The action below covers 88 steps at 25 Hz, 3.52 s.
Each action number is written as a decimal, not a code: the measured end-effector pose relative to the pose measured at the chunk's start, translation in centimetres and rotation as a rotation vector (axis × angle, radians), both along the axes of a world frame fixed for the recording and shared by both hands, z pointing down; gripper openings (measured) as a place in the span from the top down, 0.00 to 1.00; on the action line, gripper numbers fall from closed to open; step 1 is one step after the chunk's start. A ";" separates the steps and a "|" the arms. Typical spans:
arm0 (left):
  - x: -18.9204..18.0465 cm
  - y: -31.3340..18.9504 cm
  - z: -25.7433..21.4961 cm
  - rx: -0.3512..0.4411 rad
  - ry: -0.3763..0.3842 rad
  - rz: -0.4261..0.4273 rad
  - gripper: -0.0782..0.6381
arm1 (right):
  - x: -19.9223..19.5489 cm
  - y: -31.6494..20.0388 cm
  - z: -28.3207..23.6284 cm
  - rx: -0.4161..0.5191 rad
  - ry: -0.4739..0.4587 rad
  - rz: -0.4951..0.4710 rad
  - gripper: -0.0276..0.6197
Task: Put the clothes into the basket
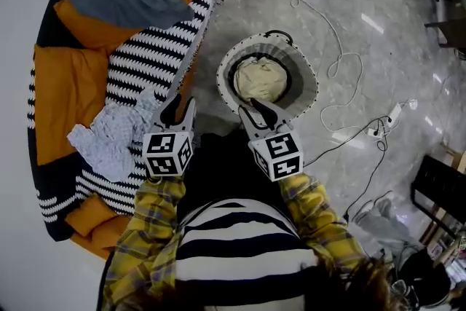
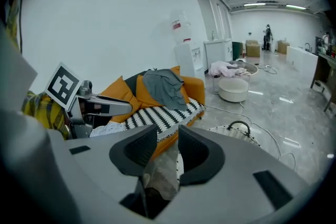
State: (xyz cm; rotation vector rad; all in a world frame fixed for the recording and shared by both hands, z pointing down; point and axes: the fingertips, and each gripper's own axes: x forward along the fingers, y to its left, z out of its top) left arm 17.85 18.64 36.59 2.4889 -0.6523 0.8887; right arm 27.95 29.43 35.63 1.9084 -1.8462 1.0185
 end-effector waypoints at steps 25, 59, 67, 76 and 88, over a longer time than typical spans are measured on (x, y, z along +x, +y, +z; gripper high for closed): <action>-35.5 -3.4 8.7 -0.154 -0.123 -0.631 0.69 | -30.8 -12.6 2.9 -0.110 -0.016 -0.696 0.75; -41.2 -8.1 26.3 -0.392 -0.159 -0.610 0.35 | -38.6 -13.2 13.6 -0.417 -0.011 -0.848 0.75; -39.5 -7.9 29.7 -0.388 -0.261 -0.586 0.38 | -38.0 -12.0 15.9 -0.444 0.000 -0.828 0.75; -40.2 -7.3 29.1 -0.439 -0.239 -0.665 0.75 | -37.4 -11.1 14.4 -0.422 -0.004 -0.783 0.75; -37.1 -9.4 20.9 -0.244 -0.090 -0.637 0.80 | -34.2 -11.4 12.7 -0.333 -0.019 -0.705 0.75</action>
